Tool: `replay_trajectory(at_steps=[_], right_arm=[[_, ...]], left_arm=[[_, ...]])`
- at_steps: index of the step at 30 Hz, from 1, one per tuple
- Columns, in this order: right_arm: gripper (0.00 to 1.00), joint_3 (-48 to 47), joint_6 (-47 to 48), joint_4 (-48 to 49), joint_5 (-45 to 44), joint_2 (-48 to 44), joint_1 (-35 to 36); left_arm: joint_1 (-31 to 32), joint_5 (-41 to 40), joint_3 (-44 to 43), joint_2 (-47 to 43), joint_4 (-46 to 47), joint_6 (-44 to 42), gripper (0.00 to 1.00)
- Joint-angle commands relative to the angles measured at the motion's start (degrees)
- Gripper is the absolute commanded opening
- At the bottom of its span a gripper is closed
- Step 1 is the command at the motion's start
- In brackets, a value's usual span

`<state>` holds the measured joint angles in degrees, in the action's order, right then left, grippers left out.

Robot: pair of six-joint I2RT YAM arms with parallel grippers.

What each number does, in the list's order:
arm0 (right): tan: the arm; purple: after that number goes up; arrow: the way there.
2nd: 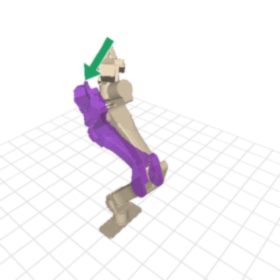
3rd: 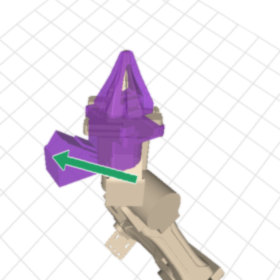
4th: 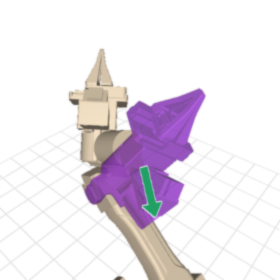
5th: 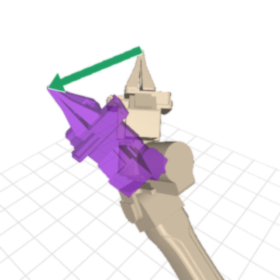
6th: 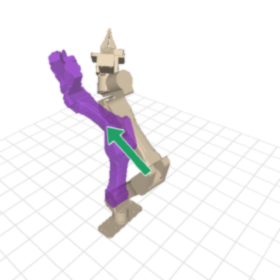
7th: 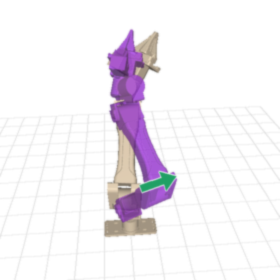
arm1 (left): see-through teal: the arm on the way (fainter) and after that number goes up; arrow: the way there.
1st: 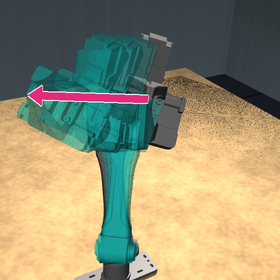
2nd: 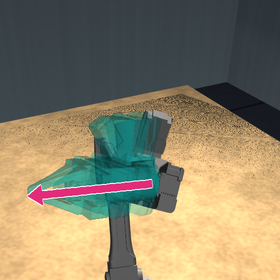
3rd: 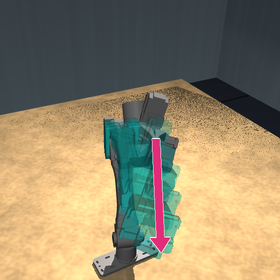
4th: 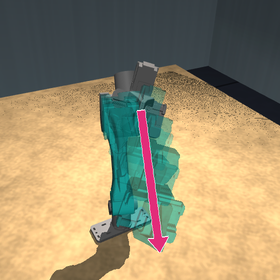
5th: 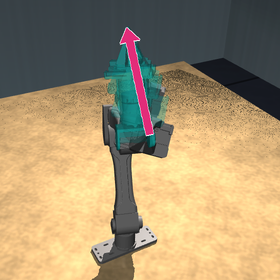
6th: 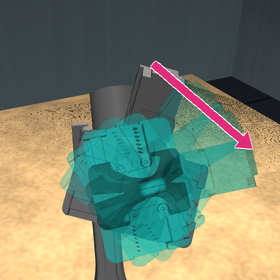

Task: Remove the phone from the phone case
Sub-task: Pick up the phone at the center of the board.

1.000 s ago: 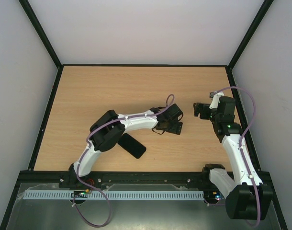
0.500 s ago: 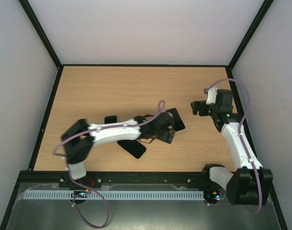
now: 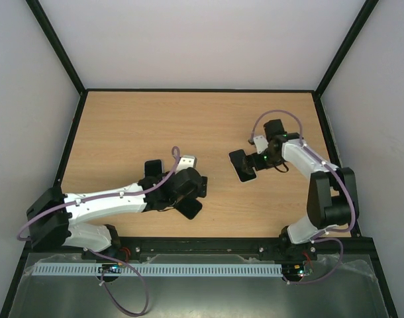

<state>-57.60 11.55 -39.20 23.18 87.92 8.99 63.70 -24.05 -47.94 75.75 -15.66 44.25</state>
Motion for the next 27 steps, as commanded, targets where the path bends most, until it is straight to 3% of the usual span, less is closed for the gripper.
replay_trajectory(at_steps=[1, 14, 20, 27], right_arm=[[0.99, -3.92, -2.50, -4.31, -2.14, 3.56, 3.47], [0.98, -15.21, -3.14, -8.28, -7.35, 17.29, 8.20], [0.99, -16.23, -1.92, -9.03, -6.03, 19.47, 9.31], [0.91, -14.71, -1.75, -8.02, -8.67, 20.39, 11.63]], left_arm=[[0.12, -2.07, 0.63, -1.83, 3.17, 3.23, 0.99], [0.43, 2.72, -0.43, 1.13, 6.23, 1.35, 0.98], [1.32, 3.18, -0.09, 2.03, 6.20, 1.51, 0.98], [1.75, 4.35, 0.36, 2.93, 6.44, 1.81, 0.98]])
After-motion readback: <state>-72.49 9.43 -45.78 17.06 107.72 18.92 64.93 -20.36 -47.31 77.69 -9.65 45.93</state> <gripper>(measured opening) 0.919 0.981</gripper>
